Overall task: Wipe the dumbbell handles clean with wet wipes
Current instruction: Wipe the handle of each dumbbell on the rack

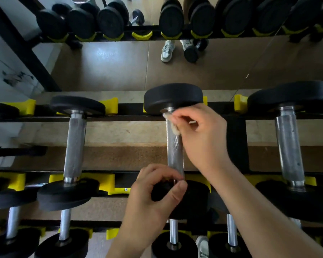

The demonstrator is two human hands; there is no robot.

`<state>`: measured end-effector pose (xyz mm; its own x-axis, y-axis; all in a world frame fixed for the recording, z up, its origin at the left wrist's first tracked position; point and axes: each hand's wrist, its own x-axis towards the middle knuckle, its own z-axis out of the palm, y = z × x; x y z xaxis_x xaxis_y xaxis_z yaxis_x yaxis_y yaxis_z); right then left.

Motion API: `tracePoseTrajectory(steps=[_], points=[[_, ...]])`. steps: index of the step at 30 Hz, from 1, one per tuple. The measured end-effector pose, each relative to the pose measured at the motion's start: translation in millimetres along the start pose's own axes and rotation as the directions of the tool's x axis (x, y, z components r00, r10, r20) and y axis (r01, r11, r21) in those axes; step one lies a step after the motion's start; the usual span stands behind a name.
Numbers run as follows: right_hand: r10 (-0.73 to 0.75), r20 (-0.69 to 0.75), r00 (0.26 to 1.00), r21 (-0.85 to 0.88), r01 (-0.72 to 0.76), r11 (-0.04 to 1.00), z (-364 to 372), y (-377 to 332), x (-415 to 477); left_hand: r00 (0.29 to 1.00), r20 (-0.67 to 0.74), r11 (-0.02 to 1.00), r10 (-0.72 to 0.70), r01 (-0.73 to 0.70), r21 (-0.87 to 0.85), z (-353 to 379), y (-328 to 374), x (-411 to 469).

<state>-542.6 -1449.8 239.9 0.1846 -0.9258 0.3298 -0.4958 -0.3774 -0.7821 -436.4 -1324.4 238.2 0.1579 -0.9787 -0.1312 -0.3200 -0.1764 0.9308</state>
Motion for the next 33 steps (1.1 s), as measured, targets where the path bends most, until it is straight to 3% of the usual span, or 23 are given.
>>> tracePoseTrajectory(steps=[3,6,10,12,16,22,25,30,33], points=[[-0.083,0.066,0.994,-0.1,0.089,0.991,-4,-3,-21,0.994,-0.096,0.999,-0.046,0.047,0.013,4,4,3],[-0.066,0.162,0.985,-0.064,0.077,0.995,-16,2,-46,0.984,-0.159,0.994,-0.076,0.088,0.07,4,1,5],[-0.012,-0.044,0.999,-0.074,0.008,0.997,0,2,-14,0.976,-0.206,0.989,-0.065,0.091,0.117,6,12,7],[-0.018,-0.034,0.999,-0.074,0.016,0.997,2,0,-12,0.979,-0.195,0.989,-0.06,0.084,0.12,8,14,7],[0.011,0.187,0.982,-0.046,-0.003,0.999,-20,-4,-56,0.98,-0.189,0.988,-0.064,0.089,0.129,6,13,9],[0.061,0.075,0.995,0.034,-0.064,0.997,-12,-5,-40,0.987,-0.157,0.942,0.039,0.016,0.335,11,14,-5],[0.129,-0.019,0.991,0.024,-0.129,0.991,2,-10,-26,0.989,-0.148,0.952,0.01,0.035,0.303,16,17,-9],[0.292,0.206,0.934,0.026,-0.303,0.953,-14,-17,-60,0.99,-0.143,0.967,-0.015,0.051,0.248,11,19,-3],[0.311,0.098,0.945,0.024,-0.314,0.949,-9,-15,-41,0.993,-0.116,0.954,0.026,0.01,0.3,12,18,-1]])
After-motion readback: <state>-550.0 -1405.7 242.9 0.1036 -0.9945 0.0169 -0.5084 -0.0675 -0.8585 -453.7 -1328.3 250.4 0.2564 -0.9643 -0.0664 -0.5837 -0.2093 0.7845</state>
